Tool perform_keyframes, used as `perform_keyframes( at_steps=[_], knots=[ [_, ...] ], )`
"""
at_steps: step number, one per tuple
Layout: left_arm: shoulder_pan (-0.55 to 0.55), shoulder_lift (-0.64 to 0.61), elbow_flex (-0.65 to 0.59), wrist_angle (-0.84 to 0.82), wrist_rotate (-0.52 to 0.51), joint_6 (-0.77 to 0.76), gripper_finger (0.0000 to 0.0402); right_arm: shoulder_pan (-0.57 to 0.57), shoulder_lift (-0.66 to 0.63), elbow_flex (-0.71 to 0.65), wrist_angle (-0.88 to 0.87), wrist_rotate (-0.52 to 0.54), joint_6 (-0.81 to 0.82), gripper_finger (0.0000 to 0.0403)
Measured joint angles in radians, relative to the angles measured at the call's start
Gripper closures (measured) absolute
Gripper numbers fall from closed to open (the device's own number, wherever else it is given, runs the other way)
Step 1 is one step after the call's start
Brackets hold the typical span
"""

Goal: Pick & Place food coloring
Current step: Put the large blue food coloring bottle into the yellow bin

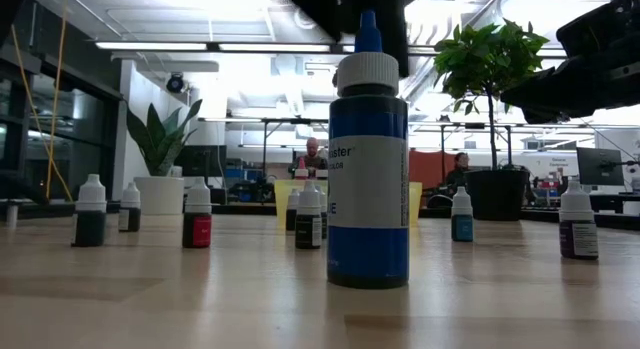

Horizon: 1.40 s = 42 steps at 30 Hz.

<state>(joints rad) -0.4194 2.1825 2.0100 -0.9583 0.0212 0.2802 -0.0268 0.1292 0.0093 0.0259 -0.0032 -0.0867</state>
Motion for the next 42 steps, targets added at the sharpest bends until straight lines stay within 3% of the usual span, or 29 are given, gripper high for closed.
perform_keyframes(
  at_steps=[31,42],
  knots=[
    [0.0,0.046,0.012,-0.002,-0.004,-0.036,0.0129,0.0,0.002,0.0,0.0,0.0,0.0,0.0402],
    [0.0,0.046,0.012,-0.013,-0.002,-0.054,0.0243,0.0,0.002,0.0,0.0,0.0,0.0,0.0402]
  ],
)
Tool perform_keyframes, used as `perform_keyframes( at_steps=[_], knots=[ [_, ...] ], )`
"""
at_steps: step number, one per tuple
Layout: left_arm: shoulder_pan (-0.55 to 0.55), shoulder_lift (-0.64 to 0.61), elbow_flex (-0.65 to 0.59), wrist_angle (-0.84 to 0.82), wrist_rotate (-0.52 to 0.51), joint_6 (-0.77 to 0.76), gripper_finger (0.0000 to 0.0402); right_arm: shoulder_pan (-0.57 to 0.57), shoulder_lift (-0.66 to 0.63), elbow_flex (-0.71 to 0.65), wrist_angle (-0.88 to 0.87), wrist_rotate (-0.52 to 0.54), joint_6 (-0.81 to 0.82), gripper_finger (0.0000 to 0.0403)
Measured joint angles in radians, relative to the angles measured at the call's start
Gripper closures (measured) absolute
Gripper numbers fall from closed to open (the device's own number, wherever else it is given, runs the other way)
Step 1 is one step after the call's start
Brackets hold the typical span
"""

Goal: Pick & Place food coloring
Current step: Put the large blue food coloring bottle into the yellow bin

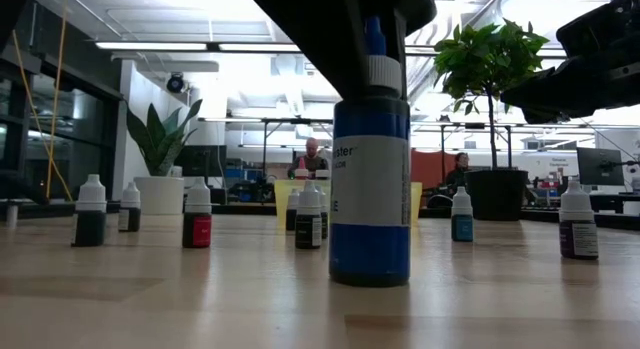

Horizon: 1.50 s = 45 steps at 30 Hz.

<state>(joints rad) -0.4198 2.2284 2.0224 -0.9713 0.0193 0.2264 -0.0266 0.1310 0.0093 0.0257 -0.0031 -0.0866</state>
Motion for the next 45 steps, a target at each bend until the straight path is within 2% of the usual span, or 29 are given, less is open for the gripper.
perform_keyframes(
  at_steps=[6,12,16,19,26,29,33,39,45],
  knots=[
    [0.0,-0.001,0.0,0.0,-0.003,-0.005,0.0302,0.0,0.0,0.0,0.0,0.0,0.0,0.0402],
    [0.006,-0.011,0.001,-0.005,-0.004,-0.071,0.0304,0.0,0.0,0.0,0.0,0.0,0.0,0.0402],
    [0.022,-0.012,0.076,-0.084,-0.011,-0.168,0.0304,0.0,0.0,0.0,0.0,0.0,0.0,0.0402],
    [0.041,-0.013,0.155,-0.149,-0.035,-0.274,0.0304,0.0,0.0,0.0,0.0,0.0,0.0,0.0402],
    [0.105,-0.016,0.335,-0.308,-0.044,-0.67,0.0304,0.0,0.0,0.0,0.0,0.0,0.0,0.0402],
    [0.137,-0.031,0.329,-0.31,-0.022,-0.806,0.0304,0.0,0.0,0.0,0.0,0.0,0.0,0.0402],
    [0.186,-0.039,0.331,-0.305,-0.003,-0.915,0.0304,0.0,0.0,0.0,0.0,0.0,0.0,0.0402],
    [0.268,-0.039,0.334,-0.295,-0.014,-0.937,0.0304,0.0,-0.001,0.0,0.001,0.0,0.0,0.0402],
    [0.371,-0.044,0.333,-0.294,-0.034,-0.824,0.0304,0.0,-0.001,0.0,0.001,0.0,0.0,0.0402]
  ],
)
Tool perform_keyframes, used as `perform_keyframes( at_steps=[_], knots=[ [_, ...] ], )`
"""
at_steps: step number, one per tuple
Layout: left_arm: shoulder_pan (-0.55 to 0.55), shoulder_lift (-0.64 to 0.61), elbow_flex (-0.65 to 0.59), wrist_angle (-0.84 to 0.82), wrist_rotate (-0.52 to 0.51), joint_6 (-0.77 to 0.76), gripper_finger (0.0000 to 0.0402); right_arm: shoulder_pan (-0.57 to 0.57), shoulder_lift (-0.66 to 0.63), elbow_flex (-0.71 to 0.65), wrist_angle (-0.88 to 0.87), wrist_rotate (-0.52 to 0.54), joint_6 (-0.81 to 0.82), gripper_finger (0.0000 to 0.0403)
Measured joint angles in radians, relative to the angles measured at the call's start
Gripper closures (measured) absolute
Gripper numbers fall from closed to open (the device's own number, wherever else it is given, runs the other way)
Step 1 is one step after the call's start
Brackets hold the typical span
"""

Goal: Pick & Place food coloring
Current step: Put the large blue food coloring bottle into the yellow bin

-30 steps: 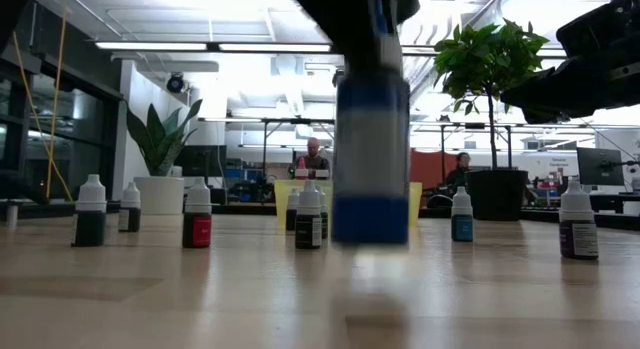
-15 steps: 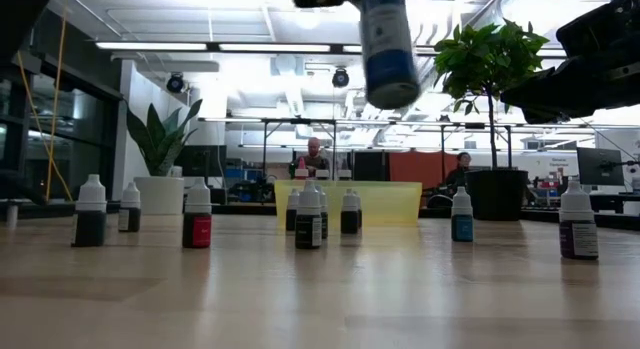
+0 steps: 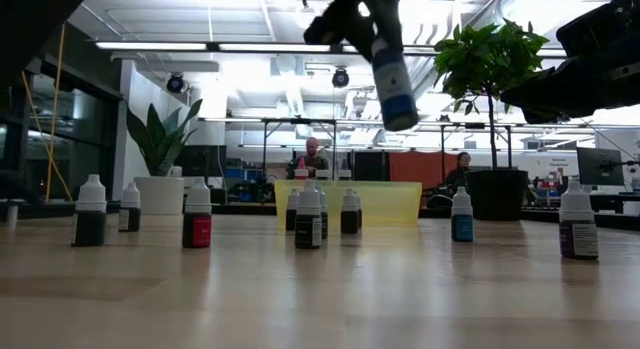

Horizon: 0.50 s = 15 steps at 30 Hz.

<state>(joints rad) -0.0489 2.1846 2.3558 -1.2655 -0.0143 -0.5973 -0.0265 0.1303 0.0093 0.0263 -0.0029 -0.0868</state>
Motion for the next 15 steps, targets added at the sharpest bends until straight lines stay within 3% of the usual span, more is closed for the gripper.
perform_keyframes(
  at_steps=[15],
  knots=[
    [0.279,-0.039,0.0,0.029,0.0,0.421,0.0304,0.0,0.0,0.0,0.0,0.0,0.0,0.0402]
  ],
)
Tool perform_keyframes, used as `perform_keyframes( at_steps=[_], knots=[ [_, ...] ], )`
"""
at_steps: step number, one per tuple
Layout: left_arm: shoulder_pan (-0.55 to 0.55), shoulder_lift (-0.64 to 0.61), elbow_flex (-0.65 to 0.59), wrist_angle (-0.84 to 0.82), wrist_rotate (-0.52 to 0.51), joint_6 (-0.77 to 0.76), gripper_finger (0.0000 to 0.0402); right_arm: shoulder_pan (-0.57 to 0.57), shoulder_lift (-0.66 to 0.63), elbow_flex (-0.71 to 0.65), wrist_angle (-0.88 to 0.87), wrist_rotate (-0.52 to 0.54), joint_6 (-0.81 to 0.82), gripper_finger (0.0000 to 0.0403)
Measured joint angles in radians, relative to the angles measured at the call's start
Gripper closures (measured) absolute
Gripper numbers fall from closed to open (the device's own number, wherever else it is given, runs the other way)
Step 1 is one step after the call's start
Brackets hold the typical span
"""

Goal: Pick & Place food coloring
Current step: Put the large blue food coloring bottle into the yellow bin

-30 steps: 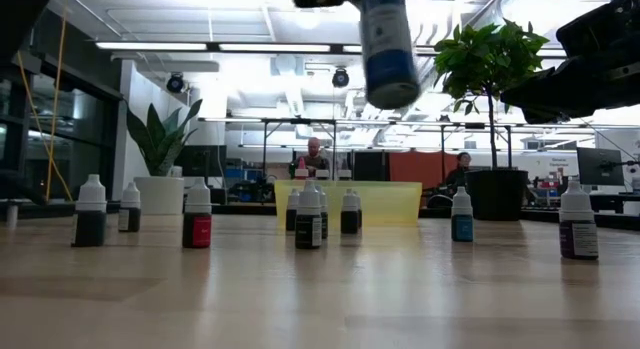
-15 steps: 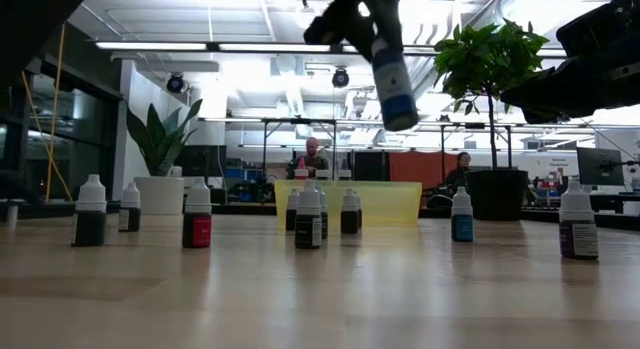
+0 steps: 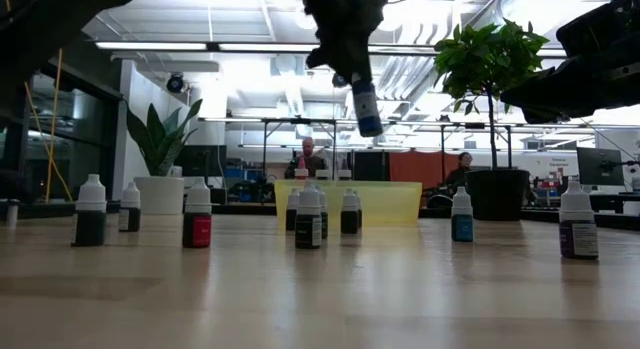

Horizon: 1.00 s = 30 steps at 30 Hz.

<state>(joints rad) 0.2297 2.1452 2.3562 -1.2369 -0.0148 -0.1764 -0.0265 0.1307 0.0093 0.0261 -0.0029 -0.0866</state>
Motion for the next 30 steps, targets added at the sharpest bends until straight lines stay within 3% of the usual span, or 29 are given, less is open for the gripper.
perform_keyframes(
  at_steps=[11,30],
  knots=[
    [0.121,0.023,0.0,0.178,-0.135,0.104,0.0304,0.0,0.0,0.0,0.0,0.0,0.0,0.0402],
    [0.231,0.17,0.0,0.372,-0.16,0.158,0.0304,0.0,0.0,0.0,0.0,0.0,0.0,0.0402]
  ],
)
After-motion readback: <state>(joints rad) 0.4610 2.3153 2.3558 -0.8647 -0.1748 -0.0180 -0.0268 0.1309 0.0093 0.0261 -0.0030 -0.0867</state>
